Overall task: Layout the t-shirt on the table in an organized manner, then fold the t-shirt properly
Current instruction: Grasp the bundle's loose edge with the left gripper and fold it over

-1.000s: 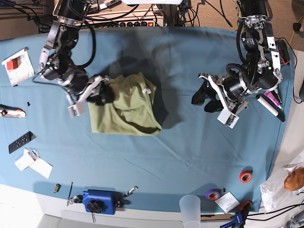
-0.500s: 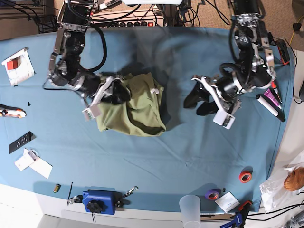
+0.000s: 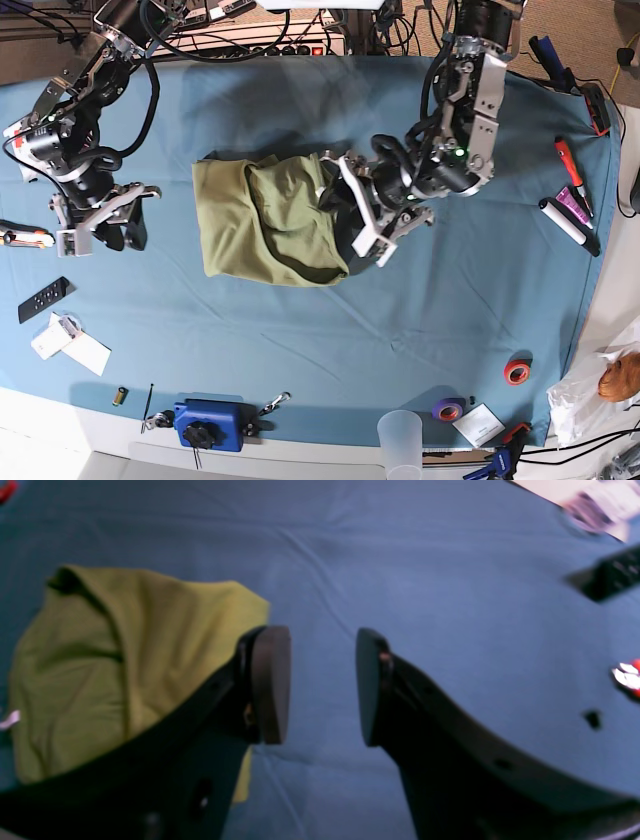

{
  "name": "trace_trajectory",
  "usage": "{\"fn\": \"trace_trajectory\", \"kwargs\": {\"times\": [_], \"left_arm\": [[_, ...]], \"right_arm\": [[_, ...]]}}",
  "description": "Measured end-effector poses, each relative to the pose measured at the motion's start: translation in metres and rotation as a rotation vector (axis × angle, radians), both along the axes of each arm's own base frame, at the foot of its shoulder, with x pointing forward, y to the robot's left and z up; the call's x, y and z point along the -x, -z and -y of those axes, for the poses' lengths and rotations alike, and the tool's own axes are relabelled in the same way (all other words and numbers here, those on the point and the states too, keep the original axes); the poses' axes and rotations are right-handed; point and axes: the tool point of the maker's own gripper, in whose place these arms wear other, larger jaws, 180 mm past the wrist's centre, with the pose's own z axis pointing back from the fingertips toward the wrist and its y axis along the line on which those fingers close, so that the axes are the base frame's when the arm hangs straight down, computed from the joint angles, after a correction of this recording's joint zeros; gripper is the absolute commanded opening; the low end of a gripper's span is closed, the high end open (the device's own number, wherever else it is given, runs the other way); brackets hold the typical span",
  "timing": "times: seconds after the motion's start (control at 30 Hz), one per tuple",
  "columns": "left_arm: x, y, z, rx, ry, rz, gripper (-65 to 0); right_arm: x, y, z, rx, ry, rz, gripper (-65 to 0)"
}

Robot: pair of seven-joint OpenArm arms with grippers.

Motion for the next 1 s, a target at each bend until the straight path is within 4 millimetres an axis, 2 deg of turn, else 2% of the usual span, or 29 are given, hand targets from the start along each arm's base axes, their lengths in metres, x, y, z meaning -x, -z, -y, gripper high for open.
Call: {"fn": "trace_trajectory", "kwargs": {"times": [0.17, 0.27, 0.37, 0.67, 0.73, 0.87, 1.0], "left_arm": [[-0.002, -0.015, 0.028, 0.093, -0.008, 0.018, -34.9], [-0.013, -0.006, 0.023, 0.058, -0.051, 0.056, -33.3], [-0.014, 0.008, 0.015, 0.028, -0.089, 0.017, -33.2], [-0.026, 0.011, 0.002, -0.027, -0.176, 0.008, -33.2], [-0.025, 0.021, 0.003, -0.027, -0.187, -0.031, -33.2], [-0.008, 0.057, 0.012, 0.021, -0.180, -0.201, -33.2], [-0.009, 0.054, 0.034, 0.093, -0.156, -0.258, -33.2]], "right_arm": [[0.011, 0.017, 0.012, 0.068, 0.041, -0.080, -43.2], [0.007, 0.017, 0.010, 0.089, 0.039, -0.073, -43.2], [0.005, 0.018, 0.004, 0.087, 0.024, -0.073, -43.2], [0.005, 0.019, 0.002, 0.093, 0.018, -0.080, -43.2], [0.005, 0.020, 0.004, 0.108, 0.025, -0.088, -43.2], [0.006, 0.022, 0.011, 0.109, 0.068, -0.099, -43.2], [0.006, 0.022, 0.011, 0.108, 0.067, -0.098, -43.2]]}}
